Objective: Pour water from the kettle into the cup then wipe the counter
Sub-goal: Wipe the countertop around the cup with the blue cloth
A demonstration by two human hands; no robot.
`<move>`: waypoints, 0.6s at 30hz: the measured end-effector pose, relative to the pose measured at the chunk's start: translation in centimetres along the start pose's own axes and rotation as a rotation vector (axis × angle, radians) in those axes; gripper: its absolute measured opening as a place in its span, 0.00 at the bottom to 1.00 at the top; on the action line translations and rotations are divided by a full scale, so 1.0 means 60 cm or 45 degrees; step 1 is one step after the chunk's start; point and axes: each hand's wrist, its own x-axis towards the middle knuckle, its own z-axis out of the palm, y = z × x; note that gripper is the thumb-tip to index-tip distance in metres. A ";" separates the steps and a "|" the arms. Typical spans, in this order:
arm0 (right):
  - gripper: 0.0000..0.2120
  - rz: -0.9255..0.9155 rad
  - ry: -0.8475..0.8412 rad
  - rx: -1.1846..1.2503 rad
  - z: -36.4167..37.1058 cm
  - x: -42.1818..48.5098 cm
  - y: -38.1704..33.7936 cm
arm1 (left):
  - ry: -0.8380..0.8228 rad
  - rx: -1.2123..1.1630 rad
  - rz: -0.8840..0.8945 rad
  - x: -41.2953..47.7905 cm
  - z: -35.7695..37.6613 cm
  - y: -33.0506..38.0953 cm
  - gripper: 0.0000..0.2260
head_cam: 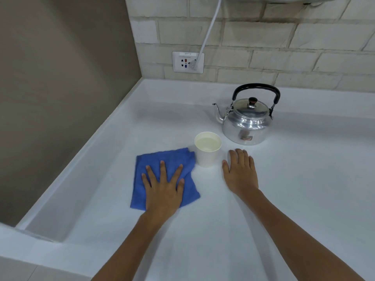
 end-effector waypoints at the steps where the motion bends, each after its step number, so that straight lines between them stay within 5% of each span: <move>1: 0.22 -0.001 -0.006 0.003 0.000 0.000 0.000 | -0.005 0.022 0.078 -0.020 -0.003 0.001 0.25; 4: 0.22 -0.008 -0.019 0.001 -0.002 0.000 0.000 | -0.017 0.038 0.199 -0.048 -0.010 -0.038 0.27; 10: 0.22 -0.008 -0.018 -0.004 -0.004 -0.001 0.000 | 0.000 0.022 -0.078 -0.023 -0.016 -0.045 0.38; 18: 0.23 -0.033 -0.008 -0.021 -0.002 -0.001 0.002 | -0.064 0.079 0.054 -0.089 -0.019 0.040 0.27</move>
